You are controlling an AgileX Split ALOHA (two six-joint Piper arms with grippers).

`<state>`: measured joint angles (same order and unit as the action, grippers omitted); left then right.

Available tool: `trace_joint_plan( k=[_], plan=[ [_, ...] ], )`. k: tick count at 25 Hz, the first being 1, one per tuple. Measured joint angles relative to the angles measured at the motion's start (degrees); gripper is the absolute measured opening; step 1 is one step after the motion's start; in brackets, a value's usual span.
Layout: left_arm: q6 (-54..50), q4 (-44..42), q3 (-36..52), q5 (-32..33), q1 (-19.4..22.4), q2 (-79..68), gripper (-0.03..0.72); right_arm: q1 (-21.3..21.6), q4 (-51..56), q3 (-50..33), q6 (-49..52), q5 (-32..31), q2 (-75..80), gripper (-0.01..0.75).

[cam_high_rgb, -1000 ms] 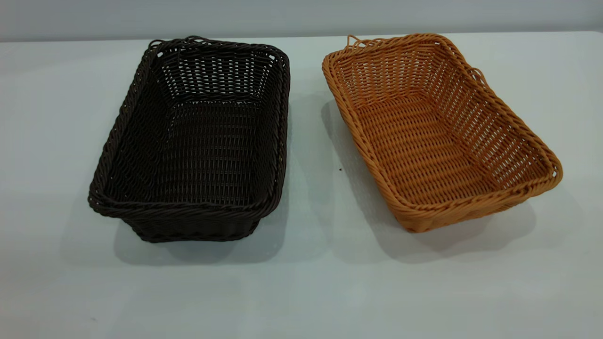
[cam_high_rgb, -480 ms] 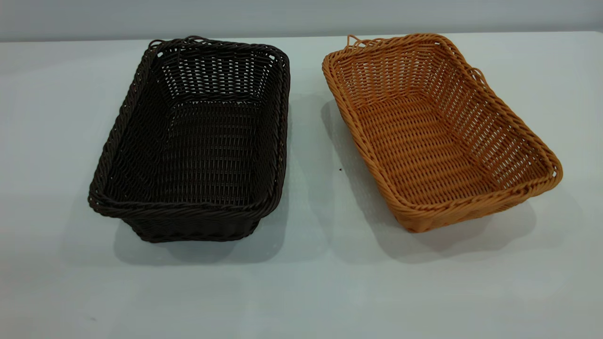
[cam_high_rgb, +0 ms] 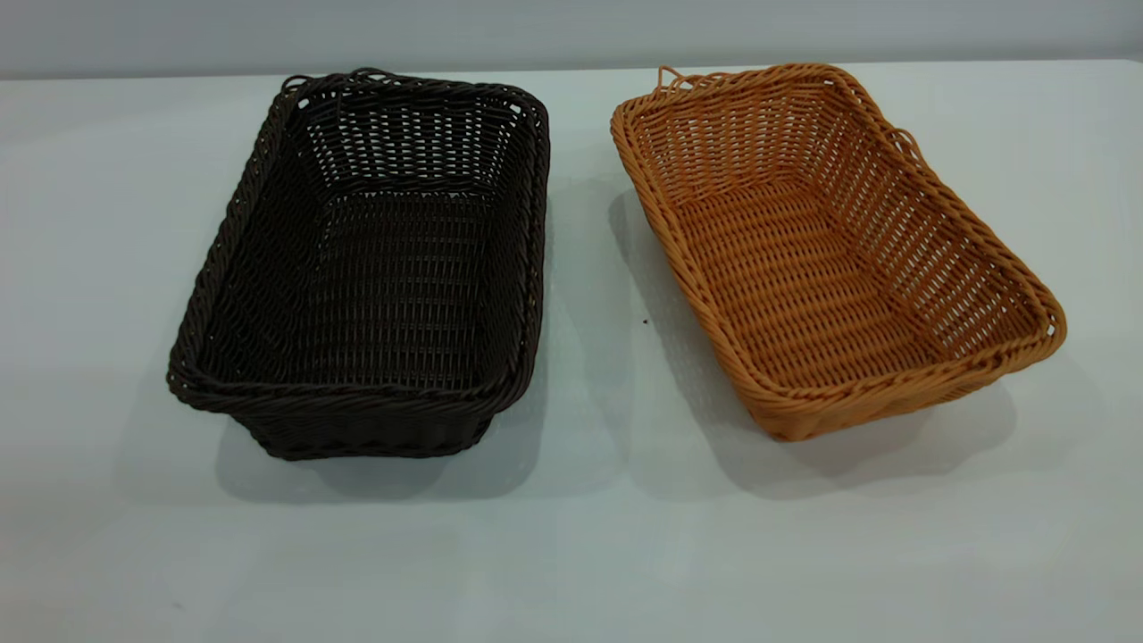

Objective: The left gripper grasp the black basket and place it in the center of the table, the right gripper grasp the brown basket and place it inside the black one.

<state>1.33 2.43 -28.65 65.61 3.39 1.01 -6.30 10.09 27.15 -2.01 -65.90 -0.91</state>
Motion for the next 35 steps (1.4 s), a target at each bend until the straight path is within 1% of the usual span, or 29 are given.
trace_joint_plan(
  k=[12, 17, 24, 31, 35],
  plan=[
    [0.0, 0.0, 0.0, -0.1, 0.0, 0.0, 0.461, 0.0, 0.0, -0.1, 0.0, 0.1, 0.0, 0.241],
    [0.1, 0.0, 0.0, -2.2, 0.0, 0.0, 0.461, 0.0, -0.4, -0.2, 0.4, 0.4, 0.0, 0.241],
    [0.1, 0.0, 0.0, -2.2, 0.0, 0.0, 0.461, 0.0, -0.4, -0.2, 0.4, 0.4, 0.0, 0.237],
    [-0.8, 0.0, 0.1, -2.3, 0.0, 0.0, 0.461, 0.0, -3.0, -0.2, 4.0, 0.5, 0.0, 0.236],
    [-3.8, 0.0, 0.0, -6.4, 0.0, -1.8, 0.461, 0.0, -2.9, -0.2, 4.4, 1.2, 0.1, 0.248]
  ],
)
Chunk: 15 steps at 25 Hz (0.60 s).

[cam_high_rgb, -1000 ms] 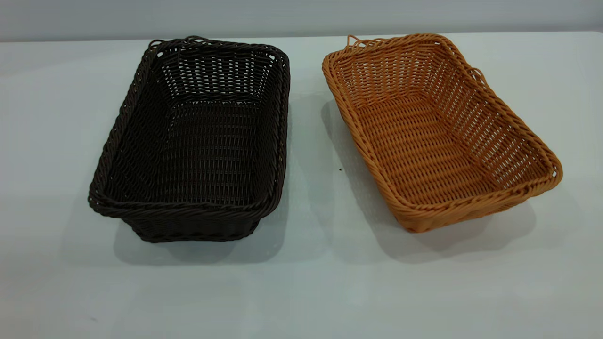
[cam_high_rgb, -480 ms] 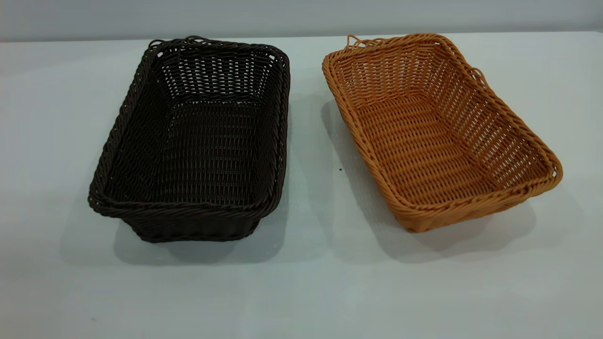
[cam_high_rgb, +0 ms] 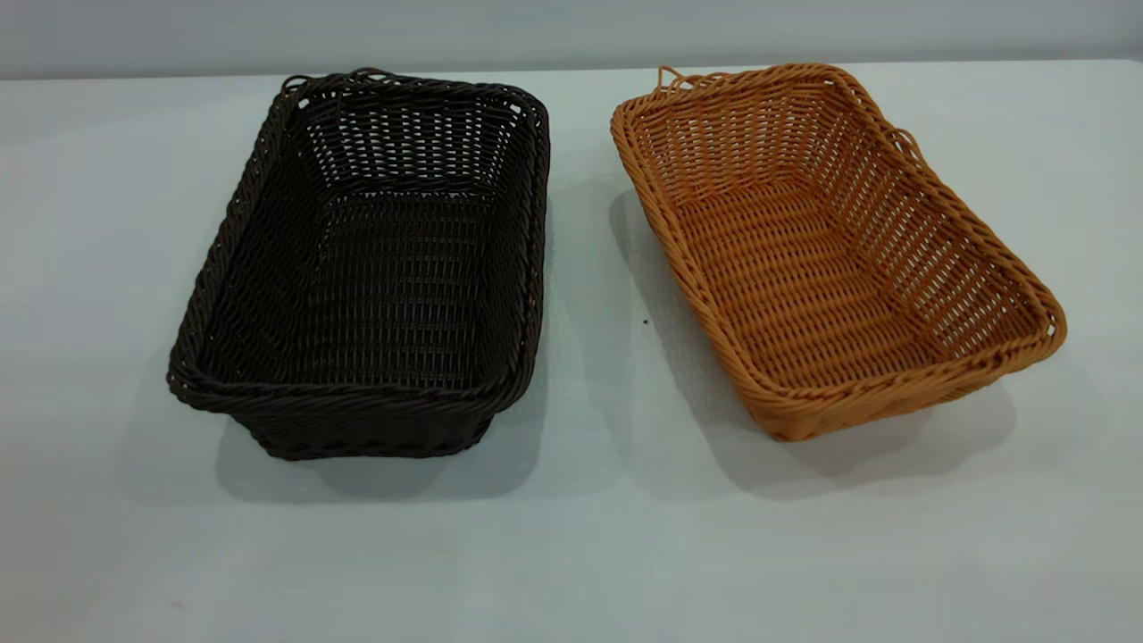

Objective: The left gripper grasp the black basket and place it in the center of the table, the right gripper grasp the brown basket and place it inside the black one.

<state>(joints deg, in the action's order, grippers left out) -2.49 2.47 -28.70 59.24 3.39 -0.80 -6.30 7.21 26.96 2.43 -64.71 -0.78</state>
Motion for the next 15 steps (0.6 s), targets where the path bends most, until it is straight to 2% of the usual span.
trace_joint_plan(
  k=[4, 9, 12, 15],
  plan=[
    [0.5, 0.0, -0.1, -8.1, 0.0, -9.9, 0.461, 0.0, 0.6, 0.3, 0.0, 2.9, 7.0, 0.309],
    [5.4, 3.1, -0.6, -17.2, 0.0, -27.3, 0.462, 0.0, 3.2, 0.2, -4.1, 13.3, 20.5, 0.465],
    [11.4, 7.1, -2.6, -20.0, 0.0, -37.4, 0.479, 0.0, 8.8, 0.2, -6.8, 16.4, 29.7, 0.532],
    [18.9, 12.4, -4.9, -22.3, 0.0, -46.2, 0.507, 0.0, 18.0, 0.2, -11.3, 17.6, 39.7, 0.552]
  ],
)
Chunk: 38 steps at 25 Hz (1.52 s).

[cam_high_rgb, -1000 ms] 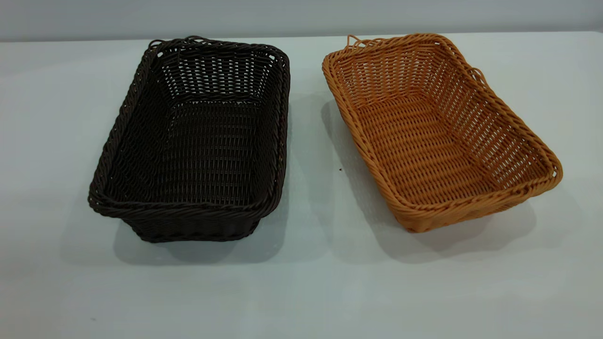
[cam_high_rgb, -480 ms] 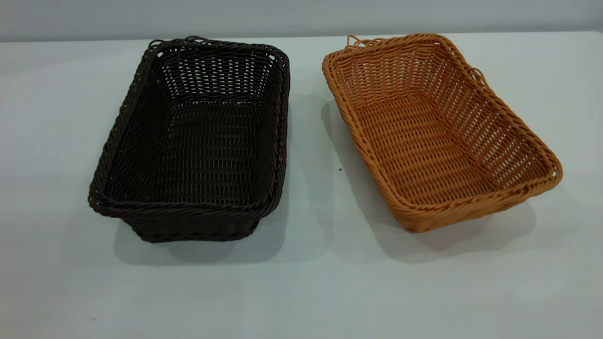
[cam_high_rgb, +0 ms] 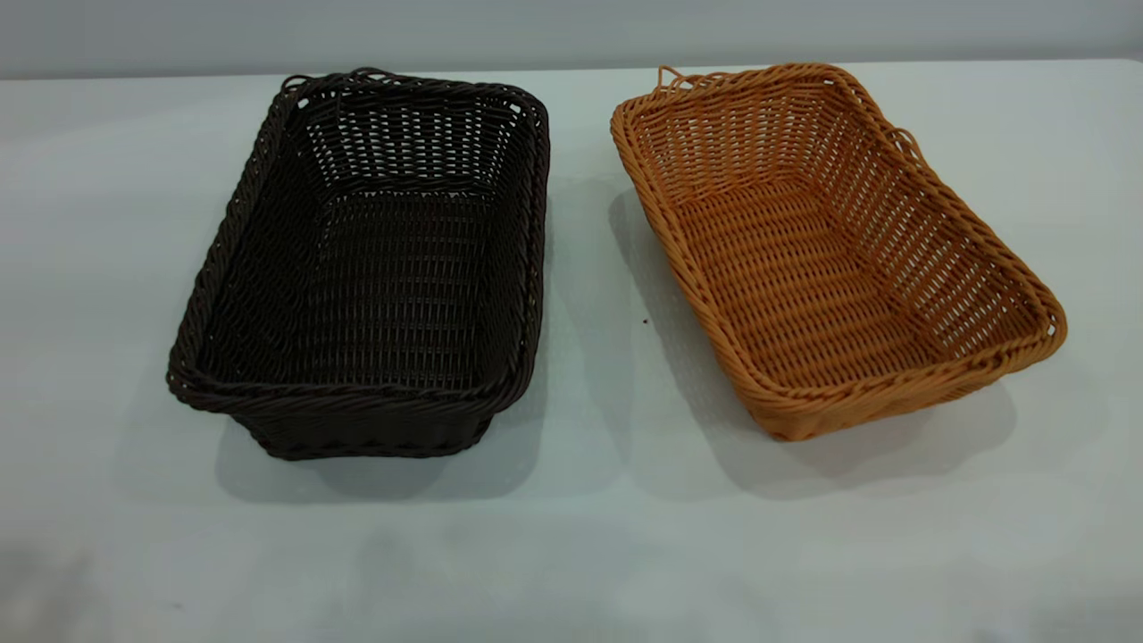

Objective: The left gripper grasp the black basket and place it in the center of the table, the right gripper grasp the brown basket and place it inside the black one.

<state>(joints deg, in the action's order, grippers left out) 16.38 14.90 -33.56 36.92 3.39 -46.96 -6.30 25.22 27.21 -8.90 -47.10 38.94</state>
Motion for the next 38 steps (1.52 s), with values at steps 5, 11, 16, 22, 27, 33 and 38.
trace_joint_plan(
  k=[5, 11, 16, 22, 27, 33, 38],
  plan=[
    [12.0, 12.8, -1.4, -5.5, 0.0, -11.2, 0.519, 0.0, 19.0, 0.0, -10.9, 4.3, 16.0, 0.554],
    [26.9, 27.9, -1.4, -8.5, 0.0, -18.4, 0.519, 0.0, 40.1, 0.2, -14.0, 7.5, 36.4, 0.551],
    [33.0, 35.2, -1.4, -10.6, 0.0, -20.5, 0.519, 0.0, 57.2, 0.6, -15.0, 8.9, 52.5, 0.538],
    [33.6, 36.7, -1.5, -11.7, 0.0, -22.9, 0.519, 0.0, 73.8, 1.2, -21.7, 9.0, 67.7, 0.535],
    [33.6, 36.8, -1.5, -11.8, 0.0, -24.5, 0.519, 0.0, 78.2, 3.0, -23.6, 8.5, 76.9, 0.534],
    [33.6, 37.0, -1.5, -12.1, 0.0, -24.7, 0.519, 0.0, 78.9, 6.5, -23.0, 13.4, 81.1, 0.534],
    [33.3, 37.1, -1.5, -13.0, 0.0, -26.2, 0.519, -0.2, 79.1, 7.8, -18.7, 20.7, 82.1, 0.534]
  ],
)
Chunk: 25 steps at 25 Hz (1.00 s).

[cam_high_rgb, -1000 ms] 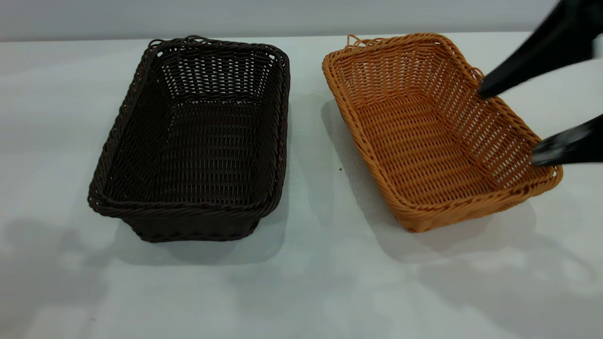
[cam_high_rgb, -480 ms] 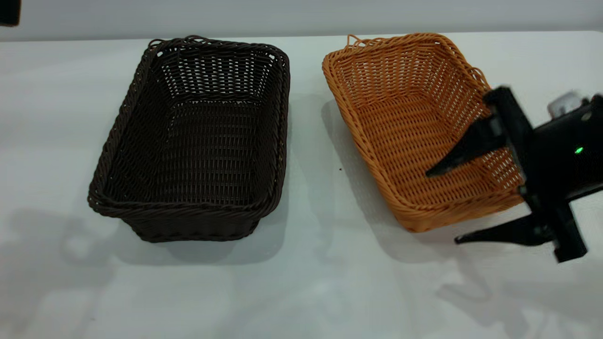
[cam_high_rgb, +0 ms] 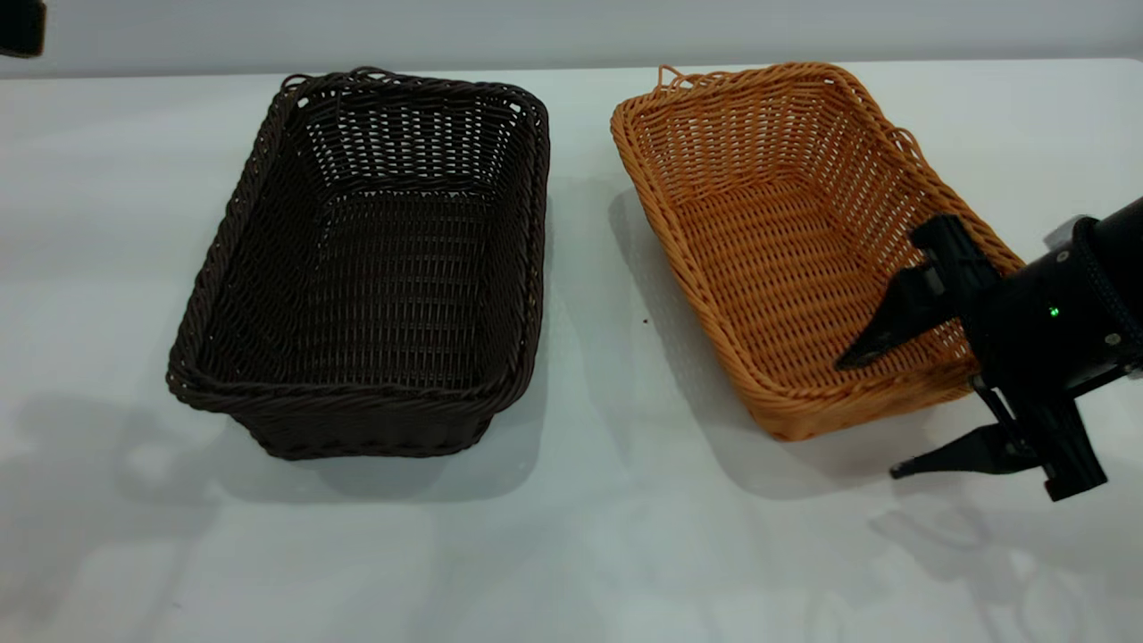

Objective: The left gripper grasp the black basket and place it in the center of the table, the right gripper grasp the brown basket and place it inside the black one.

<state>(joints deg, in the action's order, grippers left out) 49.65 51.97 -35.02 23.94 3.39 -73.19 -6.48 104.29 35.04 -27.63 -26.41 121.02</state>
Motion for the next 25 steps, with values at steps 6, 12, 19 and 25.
trace_joint_plan(
  k=[6, 12, 19, 25],
  plan=[
    [-0.1, 0.1, -2.3, -0.8, 0.0, -8.3, 0.519, -4.0, 0.1, 1.2, 3.7, 7.0, 0.0, 0.533],
    [-0.2, 0.3, -6.7, -1.9, 0.0, -15.9, 0.519, -9.6, 0.1, 3.9, 8.4, 13.7, 0.0, 0.510],
    [-0.8, 0.4, -12.3, -4.5, -1.0, -25.7, 0.517, -10.6, 0.1, 6.5, 10.0, 15.0, 0.0, 0.496],
    [-2.4, 0.4, -18.4, -10.2, -6.6, -35.2, 0.515, -10.6, 0.1, 6.5, 10.0, 15.1, 0.0, 0.495]
  ],
)
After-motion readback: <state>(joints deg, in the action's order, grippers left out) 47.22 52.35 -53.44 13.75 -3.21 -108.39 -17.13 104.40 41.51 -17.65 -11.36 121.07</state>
